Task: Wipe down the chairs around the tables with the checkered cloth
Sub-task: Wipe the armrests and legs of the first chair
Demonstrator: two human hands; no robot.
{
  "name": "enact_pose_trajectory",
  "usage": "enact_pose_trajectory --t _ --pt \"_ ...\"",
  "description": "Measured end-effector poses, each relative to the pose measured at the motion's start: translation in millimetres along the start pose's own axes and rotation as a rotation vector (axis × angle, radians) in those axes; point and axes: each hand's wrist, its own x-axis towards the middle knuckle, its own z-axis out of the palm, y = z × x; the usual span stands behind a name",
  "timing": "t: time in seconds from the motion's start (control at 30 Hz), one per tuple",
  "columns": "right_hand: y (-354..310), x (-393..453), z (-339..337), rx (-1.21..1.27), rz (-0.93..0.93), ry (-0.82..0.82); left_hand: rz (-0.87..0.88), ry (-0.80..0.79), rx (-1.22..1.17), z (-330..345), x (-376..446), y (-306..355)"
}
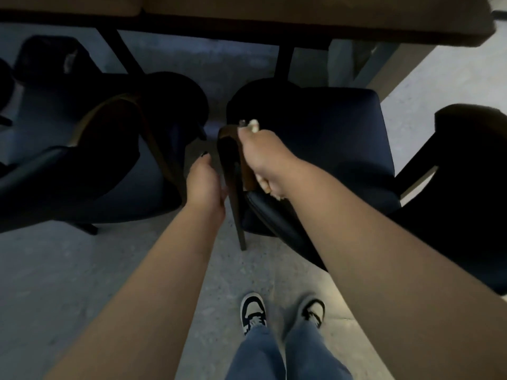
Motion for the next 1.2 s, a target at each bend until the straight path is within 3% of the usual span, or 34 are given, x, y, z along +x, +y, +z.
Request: enact_pose_trajectory --t 0.1,0.23,0.43,0.53,0.6,0.7,0.9,1.1,1.2 --pt "10 29 2 0.316 0.179 -0.055 0.012 -0.05 0.08 19 4 18" --pt "21 54 7 0.518 0.309 -0.125 0.099 0.027 0.099 47 12 20" --pt "37 80 15 0.694 0.346 -0.117 0.021 0.034 -0.039 53 20 10" --pt "38 84 15 0.66 0.237 -0.017 0.005 0.033 -0.12 53 22 10" --pt "34 84 12 0.597 0.087 0.04 0.026 0.034 -0.145 53 23 9" --pt "27 77 7 0.376 -0.132 -0.002 0.055 0.039 -0.183 54 25 10" --pt "15 58 -8 -0.407 -0.633 -0.202 0.033 0.179 -0.187 49 30 1" --pt "-17 72 2 -0.825 -0.679 -0.336 -0.128 0.31 -0.394 41 24 -1" --pt "-39 85 15 -0.908 -0.661 -0.393 -0.165 0.311 -0.48 36 30 -9"
